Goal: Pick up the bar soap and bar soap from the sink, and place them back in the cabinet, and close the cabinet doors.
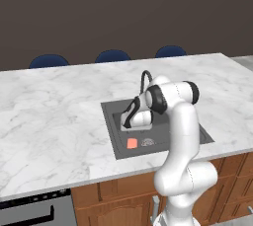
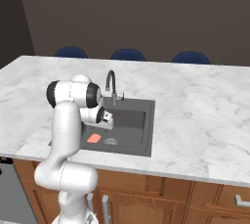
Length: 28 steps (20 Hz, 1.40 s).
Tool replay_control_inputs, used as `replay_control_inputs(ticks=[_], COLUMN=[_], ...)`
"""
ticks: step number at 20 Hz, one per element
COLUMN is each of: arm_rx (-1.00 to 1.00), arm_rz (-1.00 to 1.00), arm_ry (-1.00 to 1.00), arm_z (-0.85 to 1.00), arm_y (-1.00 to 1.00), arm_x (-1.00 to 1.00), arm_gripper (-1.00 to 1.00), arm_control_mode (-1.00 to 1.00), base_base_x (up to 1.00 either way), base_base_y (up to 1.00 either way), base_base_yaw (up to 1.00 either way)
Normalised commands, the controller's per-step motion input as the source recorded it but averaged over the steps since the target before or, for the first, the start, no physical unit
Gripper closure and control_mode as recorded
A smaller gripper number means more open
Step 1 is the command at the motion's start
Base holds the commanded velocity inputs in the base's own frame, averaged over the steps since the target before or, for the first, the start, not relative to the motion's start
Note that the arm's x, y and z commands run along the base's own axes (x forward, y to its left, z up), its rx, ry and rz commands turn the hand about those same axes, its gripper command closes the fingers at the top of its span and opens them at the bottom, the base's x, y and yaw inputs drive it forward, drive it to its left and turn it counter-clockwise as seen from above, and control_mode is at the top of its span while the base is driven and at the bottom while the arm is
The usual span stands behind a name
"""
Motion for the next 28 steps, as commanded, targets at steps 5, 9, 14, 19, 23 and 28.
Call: replay_control_inputs(ticks=[5, 9, 14, 19, 23, 28], arm_rx=[0.00, 0.00, 0.00, 0.00, 0.00, 0.00], arm_rz=[0.00, 0.00, 0.00, 0.00, 0.00, 0.00], arm_ry=[0.02, 0.04, 0.04, 0.03, 0.04, 0.04], arm_z=[-0.09, -0.07, -0.07, -0.06, -0.05, -0.07], arm_y=[0.00, 0.00, 0.00, 0.00, 0.01, 0.04], arm_x=[0.02, 0.00, 0.00, 0.00, 0.00, 0.00], arm_gripper=[-1.00, -1.00, -1.00, -1.00, -1.00, -1.00], arm_control_mode=[-1.00, -1.00, -1.00, -1.00, -1.00, -1.00], base_base_x=[0.00, 0.00, 0.00, 0.00, 0.00, 0.00], base_base_y=[0.00, 0.00, 0.00, 0.00, 0.00, 0.00], base_base_yaw=[0.00, 0.00, 0.00, 0.00, 0.00, 0.00])
